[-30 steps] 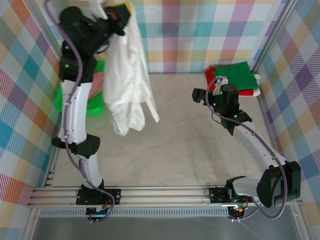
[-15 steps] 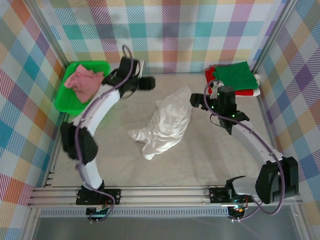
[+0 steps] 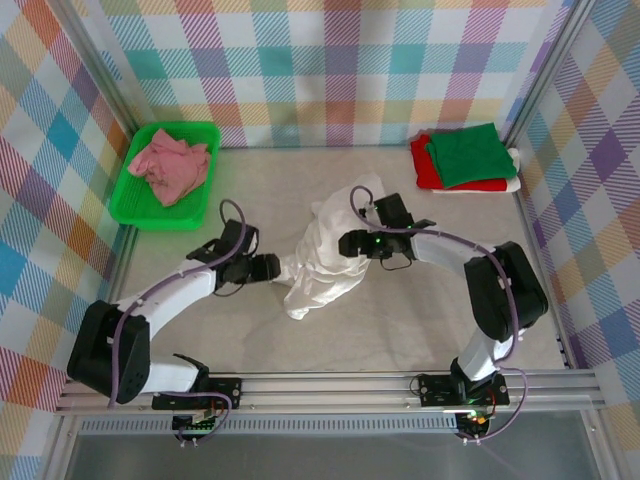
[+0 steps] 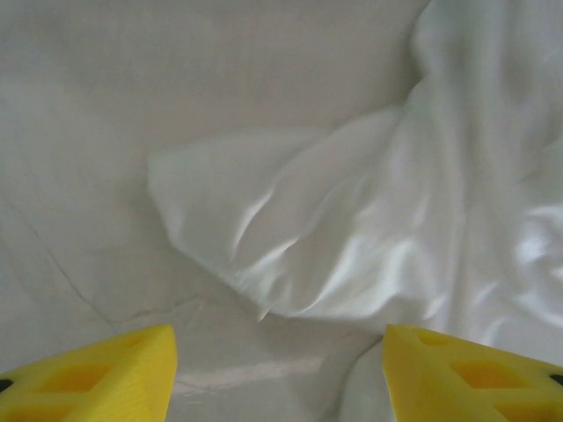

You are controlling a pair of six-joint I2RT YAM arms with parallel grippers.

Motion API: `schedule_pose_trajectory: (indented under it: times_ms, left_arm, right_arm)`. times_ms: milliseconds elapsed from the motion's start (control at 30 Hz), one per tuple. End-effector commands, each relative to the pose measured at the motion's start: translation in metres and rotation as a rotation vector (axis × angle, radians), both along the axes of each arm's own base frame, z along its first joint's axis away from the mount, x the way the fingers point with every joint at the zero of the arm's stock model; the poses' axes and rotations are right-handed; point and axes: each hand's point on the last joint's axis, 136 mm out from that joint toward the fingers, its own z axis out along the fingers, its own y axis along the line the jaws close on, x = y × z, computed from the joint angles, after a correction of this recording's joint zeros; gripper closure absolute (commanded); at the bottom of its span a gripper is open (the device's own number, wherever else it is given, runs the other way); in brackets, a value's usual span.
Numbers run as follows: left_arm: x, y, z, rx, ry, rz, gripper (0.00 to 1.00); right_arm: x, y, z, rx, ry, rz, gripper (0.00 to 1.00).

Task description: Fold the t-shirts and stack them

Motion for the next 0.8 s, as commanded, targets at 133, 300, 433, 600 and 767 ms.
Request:
schedule_pose_trajectory:
  times_ms: [133,300,433,600,767]
  left_arm:
    - [0.035,-0.026,-0.011,-0.078,-0.095,-0.026,0.79]
    - [0.049,-0.017,0.000,-0.061,-0.162,0.041,1.00]
    - [0.059,-0.004,0.023,-0.058,-0.220,0.078,1.00]
    - [0.066,0.025,0.072,-0.032,-0.318,0.131,1.00]
    - [0.060,0.053,0.153,0.086,-0.471,0.143,1.00]
  right_arm:
    - [0.014,0.025,0.009,0.103,-0.001,-0.032,0.75]
    - [0.023,0.015,0.045,0.086,-0.076,-0.069,0.95]
    - [0.028,-0.005,0.099,0.133,-0.156,-0.114,1.00]
    - [0.021,-0.024,0.169,0.146,-0.276,-0.105,1.00]
    - [0.010,-0.049,0.240,0.168,-0.431,-0.136,1.00]
